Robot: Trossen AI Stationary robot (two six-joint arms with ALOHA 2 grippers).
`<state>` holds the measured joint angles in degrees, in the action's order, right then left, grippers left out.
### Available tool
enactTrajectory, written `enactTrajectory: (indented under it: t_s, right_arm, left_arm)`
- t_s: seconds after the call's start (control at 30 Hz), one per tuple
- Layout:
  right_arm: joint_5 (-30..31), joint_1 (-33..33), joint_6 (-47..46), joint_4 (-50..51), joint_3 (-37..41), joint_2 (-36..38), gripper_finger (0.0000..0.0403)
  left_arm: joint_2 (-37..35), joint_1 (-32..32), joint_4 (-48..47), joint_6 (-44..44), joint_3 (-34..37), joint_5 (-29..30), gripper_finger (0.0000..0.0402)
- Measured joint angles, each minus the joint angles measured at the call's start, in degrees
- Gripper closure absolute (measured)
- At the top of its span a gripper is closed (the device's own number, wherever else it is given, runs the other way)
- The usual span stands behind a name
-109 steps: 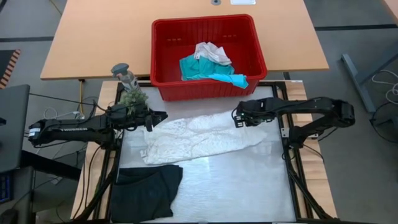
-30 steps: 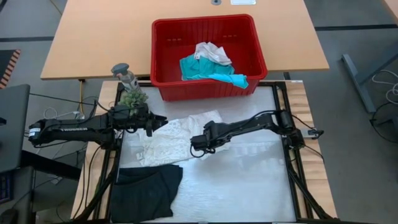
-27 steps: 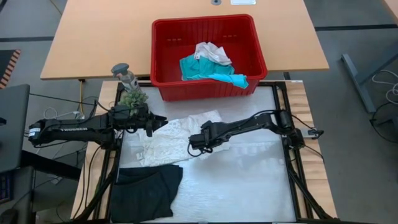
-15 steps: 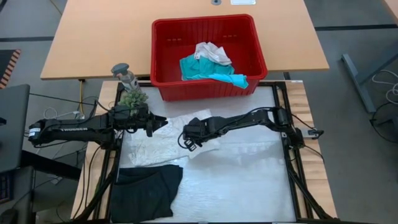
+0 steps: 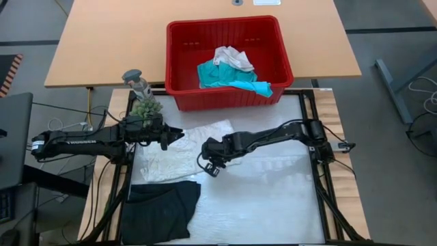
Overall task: Fold Laundry from Bin
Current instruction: Fold the white dress
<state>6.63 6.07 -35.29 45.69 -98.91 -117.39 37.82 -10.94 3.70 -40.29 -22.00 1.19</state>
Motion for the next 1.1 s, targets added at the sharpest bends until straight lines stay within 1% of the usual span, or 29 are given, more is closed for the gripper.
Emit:
enactTrajectory:
  t_s: [0.1, 0.23, 0.33, 0.4, 0.47, 0.57, 0.73, 0.8, 0.97, 1.1]
  right_arm:
    - [0.2, 1.0, 1.8, -0.7, 0.0, -0.1, 0.0255]
    - [0.8, 2.2, 9.4, -2.9, 0.0, -0.1, 0.0187]
    - [1.0, 2.0, 9.4, -2.5, 0.0, -0.3, 0.0147]
    - [2.3, 1.3, 6.8, -3.0, -0.1, -1.5, 0.0136]
    - [2.5, 0.7, 4.6, -2.2, 0.1, -2.7, 0.0134]
    - [2.4, -0.1, 1.5, -3.7, 0.0, -3.9, 0.0134]
    - [2.5, -0.9, -1.1, -3.3, -0.1, -4.7, 0.0137]
    - [1.8, -1.3, -1.2, -2.5, 0.1, -4.9, 0.0148]
    - [1.3, -1.4, -1.3, -4.0, 0.0, -5.5, 0.0188]
    - [0.7, -1.3, -2.2, -5.4, 0.1, -6.3, 0.0205]
  left_arm:
    - [0.0, 0.0, -0.2, 0.0, 0.0, -0.5, 0.0230]
    - [0.0, 0.0, -0.4, 0.5, 0.0, -0.9, 0.0230]
    - [0.0, 0.0, -0.4, 0.6, 0.0, -0.9, 0.0230]
    - [0.0, 0.0, -0.4, 0.6, 0.0, -0.9, 0.0230]
    - [0.0, 0.0, -0.4, 0.5, 0.0, -0.9, 0.0230]
    - [0.0, 0.0, -0.8, 0.3, 0.0, -1.0, 0.0230]
    - [0.0, 0.0, -1.5, 0.2, 0.0, -1.5, 0.0230]
    - [0.0, 0.0, -1.4, 0.1, 0.0, -1.6, 0.0230]
    - [0.0, 0.1, -1.5, 0.0, 0.0, -1.9, 0.0230]
    - [0.0, 0.1, -1.5, 0.0, 0.0, -2.0, 0.0230]
